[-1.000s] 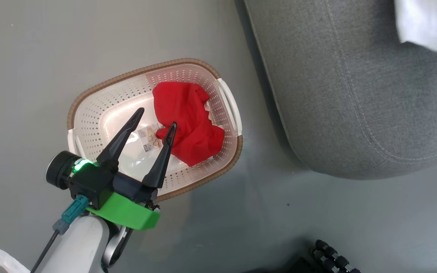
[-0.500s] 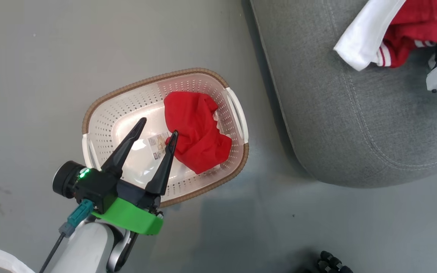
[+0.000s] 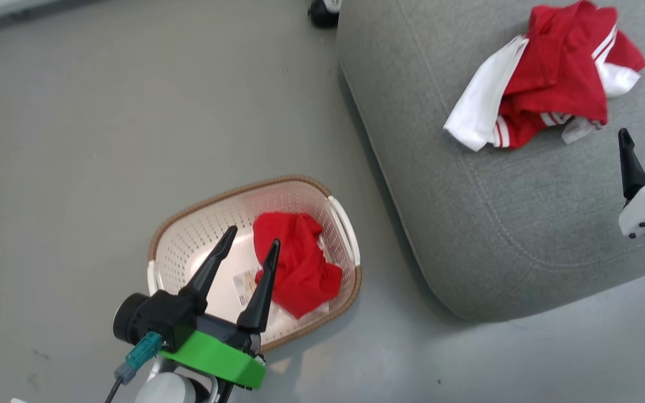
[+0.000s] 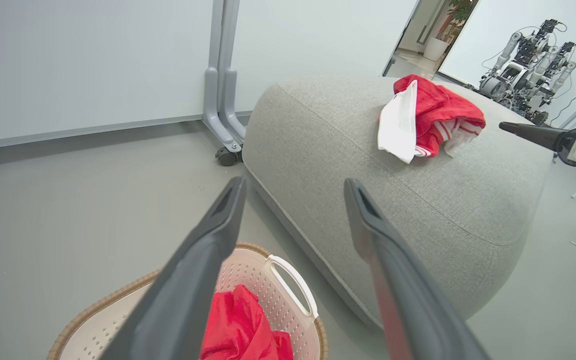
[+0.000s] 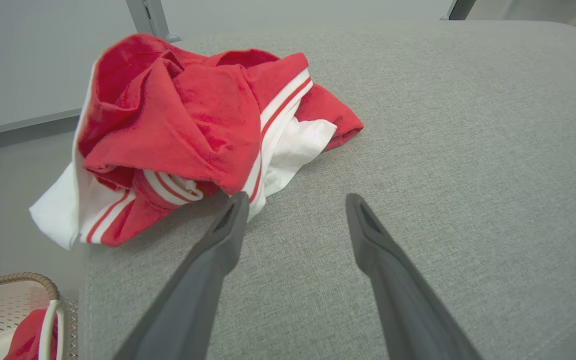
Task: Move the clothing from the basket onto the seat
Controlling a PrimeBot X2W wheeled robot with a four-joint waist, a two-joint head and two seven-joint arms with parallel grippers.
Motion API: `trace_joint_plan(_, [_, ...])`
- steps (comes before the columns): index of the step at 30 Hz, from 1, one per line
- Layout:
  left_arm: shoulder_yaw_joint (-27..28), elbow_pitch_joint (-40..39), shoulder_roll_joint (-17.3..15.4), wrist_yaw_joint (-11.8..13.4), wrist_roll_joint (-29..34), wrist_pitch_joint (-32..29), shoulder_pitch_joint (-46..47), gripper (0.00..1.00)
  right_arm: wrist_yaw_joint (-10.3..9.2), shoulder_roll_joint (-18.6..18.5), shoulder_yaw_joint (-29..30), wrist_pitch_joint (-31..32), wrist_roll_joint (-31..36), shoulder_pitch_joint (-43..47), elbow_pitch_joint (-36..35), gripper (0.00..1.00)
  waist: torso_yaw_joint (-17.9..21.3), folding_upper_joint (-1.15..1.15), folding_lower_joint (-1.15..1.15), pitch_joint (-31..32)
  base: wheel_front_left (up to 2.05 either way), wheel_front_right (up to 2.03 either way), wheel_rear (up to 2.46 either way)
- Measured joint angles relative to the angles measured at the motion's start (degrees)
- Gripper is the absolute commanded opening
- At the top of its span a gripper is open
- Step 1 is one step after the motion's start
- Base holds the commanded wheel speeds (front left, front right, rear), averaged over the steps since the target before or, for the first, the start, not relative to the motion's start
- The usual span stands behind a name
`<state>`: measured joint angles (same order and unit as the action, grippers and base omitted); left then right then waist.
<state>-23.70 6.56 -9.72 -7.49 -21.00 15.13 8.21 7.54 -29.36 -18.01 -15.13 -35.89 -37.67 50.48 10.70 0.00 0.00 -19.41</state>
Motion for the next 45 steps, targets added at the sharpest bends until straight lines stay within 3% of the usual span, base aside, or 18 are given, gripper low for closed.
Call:
trace_joint_plan(5, [3.0, 0.0, 1.8, 0.0, 0.0, 0.0, -2.9, 1.0, 0.0, -2.6, -2.6, 0.0, -5.0, 4.5, -7.6, 1.0, 0.1, 0.0, 0.0, 5.7, 0.0, 0.0, 0.0])
trace_joint_plan(11, [7.2, -0.6, 3.5, 0.0, 0.5, 0.0, -6.1, 1.0, -0.01, -2.6, 0.7, 0.0, -7.2, 12.0, -23.1, 1.0, -0.3, 0.0, 0.0, 11.8, 0.0, 0.0, 0.0])
trace_joint_plan(16, [10.0, -1.0, 4.1, 0.0, 1.1, 0.0, -8.1, 1.0, -0.02, 2.5, 5.9, 0.0, -5.1, 20.4, -38.0, 1.0, -1.8, 0.0, 0.0, 15.5, 0.0, 0.0, 0.0])
trace_joint_plan(20, [11.6, -1.5, 5.1, 0.0, 1.1, 0.0, -10.0, 1.0, -0.02, 7.4, 8.4, 0.0, 0.0, 26.6, -44.8, 1.0, -4.2, 0.0, 0.0, 17.1, 0.0, 0.0, 0.0])
trace_joint_plan(30, [16.4, 0.2, 6.6, 0.0, 3.6, 0.0, -12.4, 1.0, -0.04, 17.6, 8.9, 0.0, 6.5, 38.3, -48.9, 1.0, -10.3, 0.0, 0.0, 20.2, 0.0, 0.0, 0.0])
trace_joint_plan(37, [17.3, 0.3, 6.8, 0.0, 3.3, 0.0, -14.6, 1.0, -0.05, 20.9, 9.1, 0.0, 8.9, 40.9, -48.5, 1.0, -12.7, 0.0, 0.0, 22.1, 0.0, 0.0, 0.0])
trace_joint_plan(45, [16.8, 0.8, 6.9, 0.0, 3.9, 0.0, -15.2, 1.0, -0.05, 21.3, 9.5, 0.0, 9.8, 40.9, -48.0, 1.0, -12.8, 0.0, 0.0, 22.6, 0.0, 0.0, 0.0])
